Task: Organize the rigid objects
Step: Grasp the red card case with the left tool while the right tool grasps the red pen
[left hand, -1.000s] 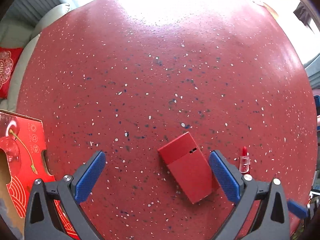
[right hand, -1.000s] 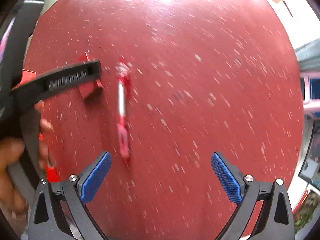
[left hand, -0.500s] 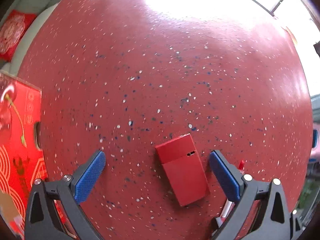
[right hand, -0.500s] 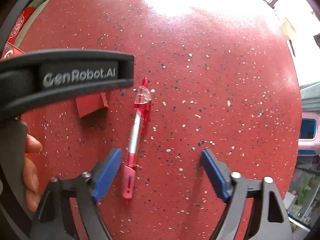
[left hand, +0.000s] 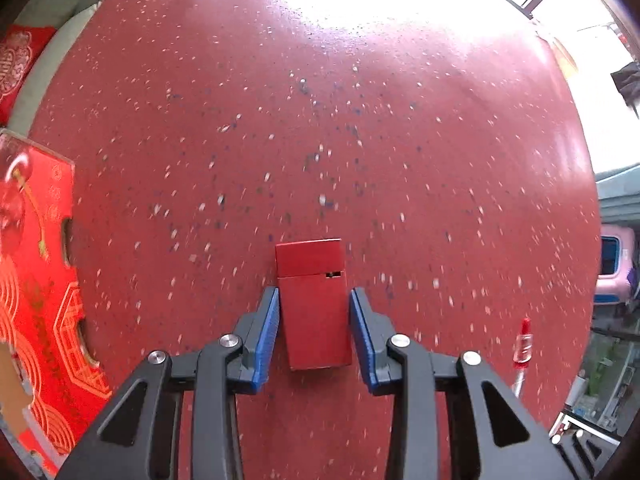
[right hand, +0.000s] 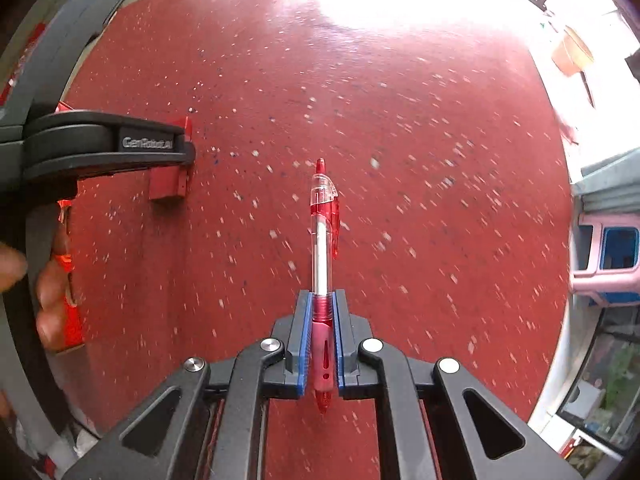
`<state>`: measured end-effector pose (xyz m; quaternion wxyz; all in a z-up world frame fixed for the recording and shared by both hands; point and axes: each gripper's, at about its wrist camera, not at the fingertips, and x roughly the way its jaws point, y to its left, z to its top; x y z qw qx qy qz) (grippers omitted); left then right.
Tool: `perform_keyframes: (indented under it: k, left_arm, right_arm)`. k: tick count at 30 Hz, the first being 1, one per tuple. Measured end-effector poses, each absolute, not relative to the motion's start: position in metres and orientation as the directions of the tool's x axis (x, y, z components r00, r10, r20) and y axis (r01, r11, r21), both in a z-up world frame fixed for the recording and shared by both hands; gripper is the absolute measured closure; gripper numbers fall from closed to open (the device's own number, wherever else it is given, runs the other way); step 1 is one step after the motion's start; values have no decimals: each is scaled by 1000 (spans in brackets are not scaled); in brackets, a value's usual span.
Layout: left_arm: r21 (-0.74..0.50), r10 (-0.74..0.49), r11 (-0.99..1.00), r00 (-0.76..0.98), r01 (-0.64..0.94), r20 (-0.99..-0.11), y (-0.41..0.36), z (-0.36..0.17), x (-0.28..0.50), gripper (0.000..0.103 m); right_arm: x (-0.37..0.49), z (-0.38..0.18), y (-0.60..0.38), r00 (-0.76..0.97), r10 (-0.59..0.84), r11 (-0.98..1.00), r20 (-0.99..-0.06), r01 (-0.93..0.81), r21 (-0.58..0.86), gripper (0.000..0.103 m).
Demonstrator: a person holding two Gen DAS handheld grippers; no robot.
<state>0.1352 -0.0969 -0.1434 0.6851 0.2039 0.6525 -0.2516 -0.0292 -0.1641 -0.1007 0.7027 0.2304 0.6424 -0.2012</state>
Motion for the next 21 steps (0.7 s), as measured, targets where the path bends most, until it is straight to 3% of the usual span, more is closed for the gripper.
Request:
perform_keyframes:
  k: [12,21]
  left_arm:
    - [-74,-121,671,11,738,-993,-24,-82,40,65]
    - [-90,-150,640,9,763,-989,-4,-36,62,65]
  right_arm:
    - [-78,-57,-147,100,38,809,-994,582,89,92]
    - [-58,-50,-118,101,40,829,-994,552,89,92]
